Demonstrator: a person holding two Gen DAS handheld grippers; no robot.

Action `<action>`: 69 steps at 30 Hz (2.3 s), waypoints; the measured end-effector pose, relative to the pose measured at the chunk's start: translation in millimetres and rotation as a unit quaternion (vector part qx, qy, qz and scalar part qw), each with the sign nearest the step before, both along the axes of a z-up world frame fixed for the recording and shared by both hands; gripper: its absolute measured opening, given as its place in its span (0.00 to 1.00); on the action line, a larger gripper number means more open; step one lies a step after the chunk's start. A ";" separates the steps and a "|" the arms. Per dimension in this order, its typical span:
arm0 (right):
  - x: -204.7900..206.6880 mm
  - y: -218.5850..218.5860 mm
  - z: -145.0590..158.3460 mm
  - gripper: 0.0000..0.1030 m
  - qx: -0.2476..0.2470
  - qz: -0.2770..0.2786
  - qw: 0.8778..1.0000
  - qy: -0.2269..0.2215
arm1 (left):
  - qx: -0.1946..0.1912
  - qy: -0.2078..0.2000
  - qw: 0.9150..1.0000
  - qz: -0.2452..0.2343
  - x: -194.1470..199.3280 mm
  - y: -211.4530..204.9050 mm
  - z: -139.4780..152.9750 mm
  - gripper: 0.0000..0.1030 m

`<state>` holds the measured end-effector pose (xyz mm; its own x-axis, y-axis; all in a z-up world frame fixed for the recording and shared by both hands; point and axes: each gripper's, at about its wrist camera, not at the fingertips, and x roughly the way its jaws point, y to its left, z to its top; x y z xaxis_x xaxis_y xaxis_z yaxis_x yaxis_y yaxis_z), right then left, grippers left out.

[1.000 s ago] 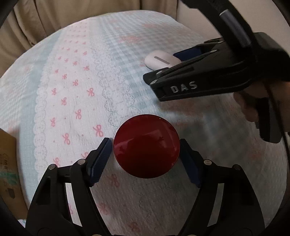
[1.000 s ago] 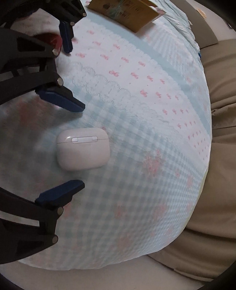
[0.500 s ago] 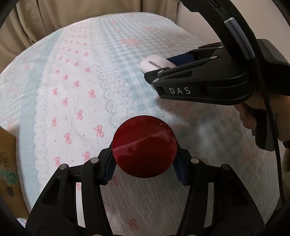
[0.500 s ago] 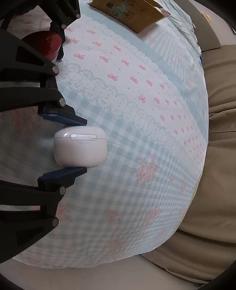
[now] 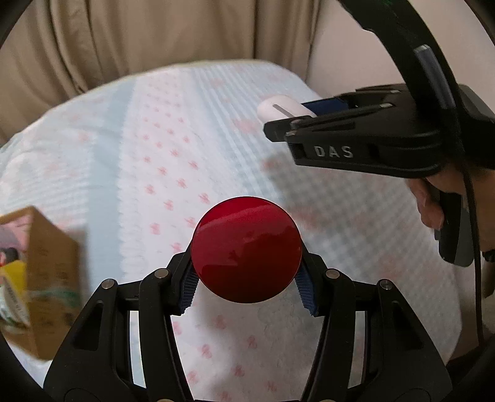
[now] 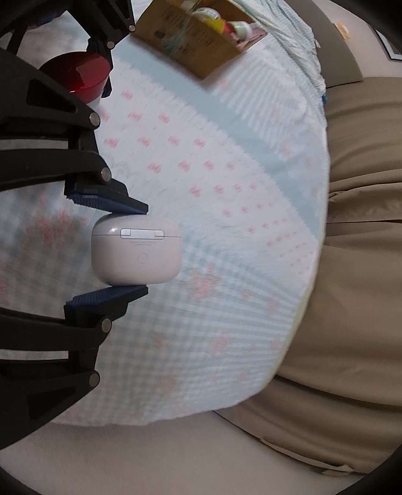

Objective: Organize rigid objects
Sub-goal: 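Carry the red cap and earbud case into the cardboard box and release both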

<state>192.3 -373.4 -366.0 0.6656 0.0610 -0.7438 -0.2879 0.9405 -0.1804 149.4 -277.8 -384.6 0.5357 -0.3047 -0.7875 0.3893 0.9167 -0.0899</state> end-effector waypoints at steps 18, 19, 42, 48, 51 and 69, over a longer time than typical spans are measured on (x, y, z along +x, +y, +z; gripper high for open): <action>-79.5 156.9 187.4 0.40 0.037 0.069 0.995 -0.055 | -0.021 -0.049 0.988 0.143 -40.0 199.5 192.1 0.49; -84.0 168.6 190.6 0.40 0.039 0.072 0.995 -0.053 | -0.018 -0.051 0.988 0.146 -42.3 213.6 196.5 0.49; -78.9 368.4 137.6 0.40 0.122 -0.110 0.986 0.038 | 0.038 0.045 0.997 0.040 13.4 457.9 135.7 0.49; -47.2 385.6 95.7 0.40 0.118 -0.109 0.984 0.077 | 0.055 0.076 0.995 0.032 33.3 461.4 92.9 0.49; -25.8 384.6 65.4 0.40 0.119 -0.115 0.981 0.097 | 0.064 0.093 0.993 0.030 42.1 461.6 66.3 0.49; 32.5 365.3 -16.8 0.53 0.181 -0.165 0.951 0.187 | 0.067 0.149 0.987 0.006 61.9 449.1 5.5 0.99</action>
